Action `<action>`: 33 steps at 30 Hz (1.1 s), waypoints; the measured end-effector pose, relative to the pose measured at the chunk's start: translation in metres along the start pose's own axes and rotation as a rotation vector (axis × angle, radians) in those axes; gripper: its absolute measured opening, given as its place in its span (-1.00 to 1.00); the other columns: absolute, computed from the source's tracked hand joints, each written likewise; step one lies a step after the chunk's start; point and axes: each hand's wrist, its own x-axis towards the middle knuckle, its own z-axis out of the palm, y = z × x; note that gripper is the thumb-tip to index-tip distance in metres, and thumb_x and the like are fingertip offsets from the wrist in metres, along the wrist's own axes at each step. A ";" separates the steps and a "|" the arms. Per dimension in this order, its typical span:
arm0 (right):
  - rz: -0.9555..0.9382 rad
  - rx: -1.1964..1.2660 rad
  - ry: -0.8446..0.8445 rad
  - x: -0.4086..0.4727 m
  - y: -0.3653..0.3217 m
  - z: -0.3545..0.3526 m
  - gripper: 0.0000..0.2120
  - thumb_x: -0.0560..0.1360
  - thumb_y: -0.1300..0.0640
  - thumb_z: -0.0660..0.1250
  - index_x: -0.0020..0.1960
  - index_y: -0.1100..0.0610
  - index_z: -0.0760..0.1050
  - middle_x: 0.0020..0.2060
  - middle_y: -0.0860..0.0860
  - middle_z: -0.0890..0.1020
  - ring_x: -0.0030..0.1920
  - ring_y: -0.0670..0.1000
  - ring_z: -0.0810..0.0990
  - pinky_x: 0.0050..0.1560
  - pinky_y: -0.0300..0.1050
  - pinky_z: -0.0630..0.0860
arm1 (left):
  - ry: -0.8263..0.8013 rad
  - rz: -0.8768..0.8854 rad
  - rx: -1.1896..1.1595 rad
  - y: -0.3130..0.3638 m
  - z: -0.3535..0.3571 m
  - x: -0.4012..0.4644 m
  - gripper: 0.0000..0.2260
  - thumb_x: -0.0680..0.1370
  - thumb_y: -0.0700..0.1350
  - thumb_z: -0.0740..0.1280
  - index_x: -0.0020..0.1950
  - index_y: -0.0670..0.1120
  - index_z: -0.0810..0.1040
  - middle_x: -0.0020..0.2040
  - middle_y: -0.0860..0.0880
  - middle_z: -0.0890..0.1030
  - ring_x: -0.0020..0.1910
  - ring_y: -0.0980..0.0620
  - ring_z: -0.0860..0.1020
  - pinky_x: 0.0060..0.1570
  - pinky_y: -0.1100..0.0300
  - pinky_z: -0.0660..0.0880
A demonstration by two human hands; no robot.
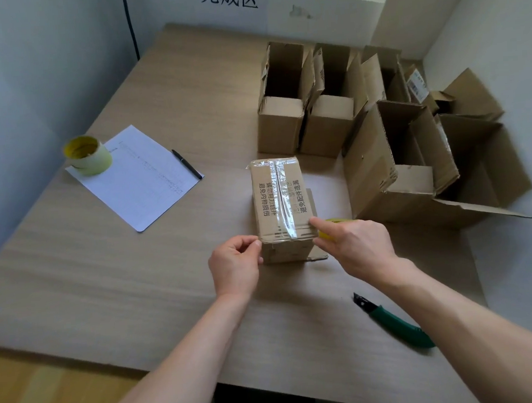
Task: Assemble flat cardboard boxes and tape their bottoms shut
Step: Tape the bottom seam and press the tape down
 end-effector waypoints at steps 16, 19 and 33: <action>-0.099 0.183 0.046 0.009 0.009 0.008 -0.61 0.54 -0.19 0.31 0.33 -0.10 0.52 -0.07 0.05 0.71 -0.11 0.18 0.66 -0.19 0.03 0.57 | -0.393 0.868 0.748 0.015 -0.007 0.044 -0.33 0.47 0.20 0.40 0.52 0.05 0.30 0.59 -0.13 0.05 0.55 -0.19 0.06 0.50 -0.08 0.12; -0.135 0.200 0.137 0.007 0.009 0.009 -0.63 0.46 -0.08 0.48 0.21 0.02 0.63 -0.17 0.10 0.72 -0.23 0.23 0.66 -0.31 0.04 0.59 | -0.634 1.065 0.985 0.022 0.007 0.061 -0.35 0.48 0.19 0.38 0.51 0.03 0.31 0.57 -0.09 -0.01 0.54 -0.34 0.00 0.45 -0.22 0.17; -0.082 0.285 0.218 0.010 0.011 0.027 -0.65 0.39 -0.08 0.54 0.10 0.05 0.64 -0.18 0.05 0.72 -0.26 0.18 0.66 -0.37 0.01 0.57 | -0.422 0.886 0.485 0.009 0.035 0.064 -0.76 0.50 -0.15 0.35 0.12 -0.12 0.69 0.30 -0.12 0.55 0.44 -0.19 0.27 0.45 0.02 0.22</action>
